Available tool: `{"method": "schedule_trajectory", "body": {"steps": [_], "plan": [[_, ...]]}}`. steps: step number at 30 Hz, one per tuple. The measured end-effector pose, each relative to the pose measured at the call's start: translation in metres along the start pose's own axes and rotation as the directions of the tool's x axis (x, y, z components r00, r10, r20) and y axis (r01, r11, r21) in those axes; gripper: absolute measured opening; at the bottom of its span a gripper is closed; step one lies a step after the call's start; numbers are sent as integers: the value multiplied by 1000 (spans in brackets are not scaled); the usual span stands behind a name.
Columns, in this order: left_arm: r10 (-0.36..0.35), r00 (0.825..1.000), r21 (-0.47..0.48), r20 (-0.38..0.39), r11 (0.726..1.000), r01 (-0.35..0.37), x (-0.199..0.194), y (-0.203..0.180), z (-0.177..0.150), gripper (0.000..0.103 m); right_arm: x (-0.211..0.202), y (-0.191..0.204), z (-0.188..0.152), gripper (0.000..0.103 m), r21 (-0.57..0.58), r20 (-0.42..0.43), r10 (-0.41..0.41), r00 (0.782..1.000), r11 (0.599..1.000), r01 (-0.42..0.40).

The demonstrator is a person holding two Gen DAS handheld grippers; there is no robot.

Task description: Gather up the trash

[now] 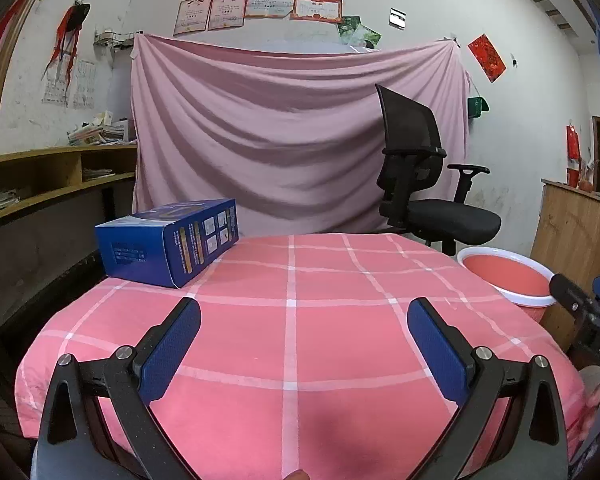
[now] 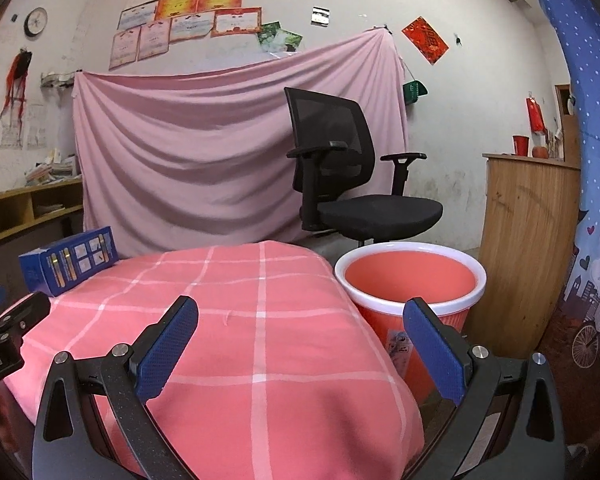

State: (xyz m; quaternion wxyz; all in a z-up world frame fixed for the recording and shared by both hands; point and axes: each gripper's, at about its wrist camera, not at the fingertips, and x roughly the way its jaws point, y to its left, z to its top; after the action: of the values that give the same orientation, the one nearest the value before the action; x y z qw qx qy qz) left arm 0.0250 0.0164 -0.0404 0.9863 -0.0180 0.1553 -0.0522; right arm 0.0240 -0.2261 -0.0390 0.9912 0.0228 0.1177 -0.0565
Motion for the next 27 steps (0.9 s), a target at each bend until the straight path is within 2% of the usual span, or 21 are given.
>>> {"method": "schedule_trajectory", "body": {"steps": [6,14,27], "plan": [[3,1000,-4,-8,1000,-3,5,2,-1,101,1,-4,-1,103,-1,8,-16,1000,1000,16],[3,1000,-7,-8,1000,-3,5,4,-1,101,-1,5,-1,103,-46,18,-3,1000,999,4],[6,1000,-10,-7,1000,-6,6,4,-1,101,1,5,-2,103,-52,8,6,1000,999,-5]]}}
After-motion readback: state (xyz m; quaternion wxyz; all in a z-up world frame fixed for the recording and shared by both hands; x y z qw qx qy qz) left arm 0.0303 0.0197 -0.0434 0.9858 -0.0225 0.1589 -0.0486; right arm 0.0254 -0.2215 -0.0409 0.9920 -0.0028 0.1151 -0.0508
